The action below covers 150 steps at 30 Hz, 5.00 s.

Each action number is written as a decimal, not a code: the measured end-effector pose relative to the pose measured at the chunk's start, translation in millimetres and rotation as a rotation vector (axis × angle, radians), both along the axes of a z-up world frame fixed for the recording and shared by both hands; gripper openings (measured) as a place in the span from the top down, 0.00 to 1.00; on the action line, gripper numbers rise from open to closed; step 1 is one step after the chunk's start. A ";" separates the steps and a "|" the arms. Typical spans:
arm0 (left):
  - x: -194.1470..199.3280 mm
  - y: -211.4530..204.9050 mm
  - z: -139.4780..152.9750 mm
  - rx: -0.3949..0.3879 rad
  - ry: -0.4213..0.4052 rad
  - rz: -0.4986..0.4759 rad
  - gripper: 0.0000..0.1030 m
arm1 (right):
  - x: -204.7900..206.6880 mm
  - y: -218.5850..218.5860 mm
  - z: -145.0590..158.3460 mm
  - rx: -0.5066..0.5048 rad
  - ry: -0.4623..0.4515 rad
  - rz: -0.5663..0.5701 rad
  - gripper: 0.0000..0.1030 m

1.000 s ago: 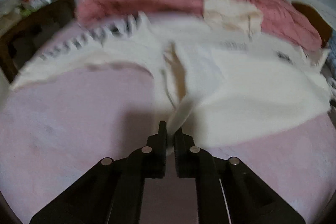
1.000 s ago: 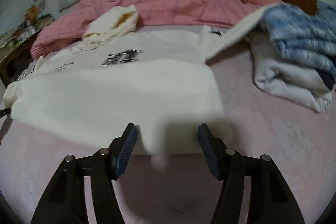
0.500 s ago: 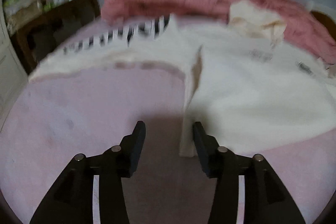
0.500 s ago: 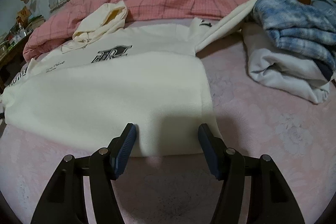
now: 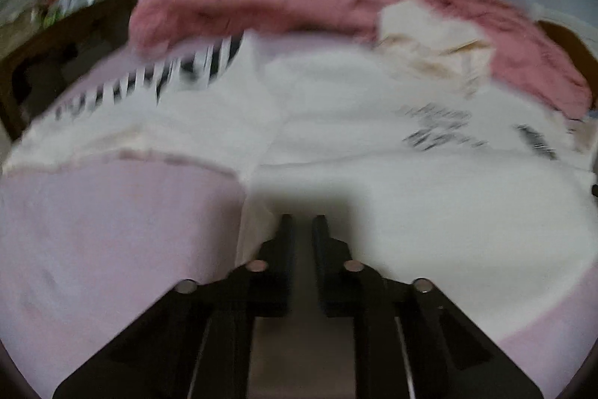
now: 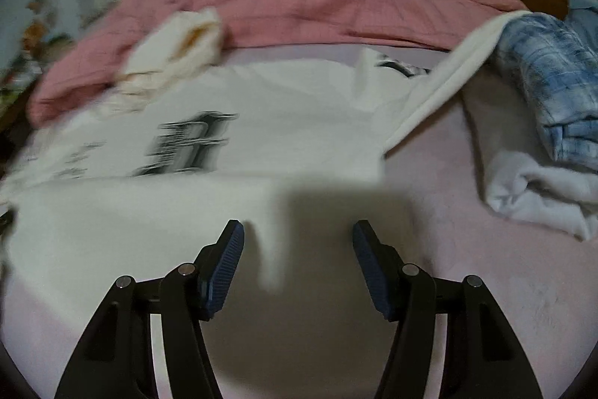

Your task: Fold large clothes

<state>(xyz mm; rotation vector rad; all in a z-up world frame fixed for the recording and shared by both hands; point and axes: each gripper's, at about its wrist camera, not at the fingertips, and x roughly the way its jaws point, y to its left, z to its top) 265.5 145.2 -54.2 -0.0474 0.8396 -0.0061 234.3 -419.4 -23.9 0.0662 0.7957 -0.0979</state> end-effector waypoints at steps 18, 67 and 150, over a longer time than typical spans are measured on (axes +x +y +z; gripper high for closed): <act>-16.1 -15.9 10.4 0.090 -0.124 -0.033 0.54 | -26.5 -53.1 23.6 0.106 -0.135 -0.071 0.37; -113.5 -28.4 134.1 0.076 -0.629 -0.042 0.00 | -142.5 53.3 134.6 -0.082 -0.693 -0.052 0.00; 100.4 -88.4 177.9 -0.299 -0.461 -0.069 0.97 | 29.2 88.0 103.7 0.071 -0.437 -0.165 0.07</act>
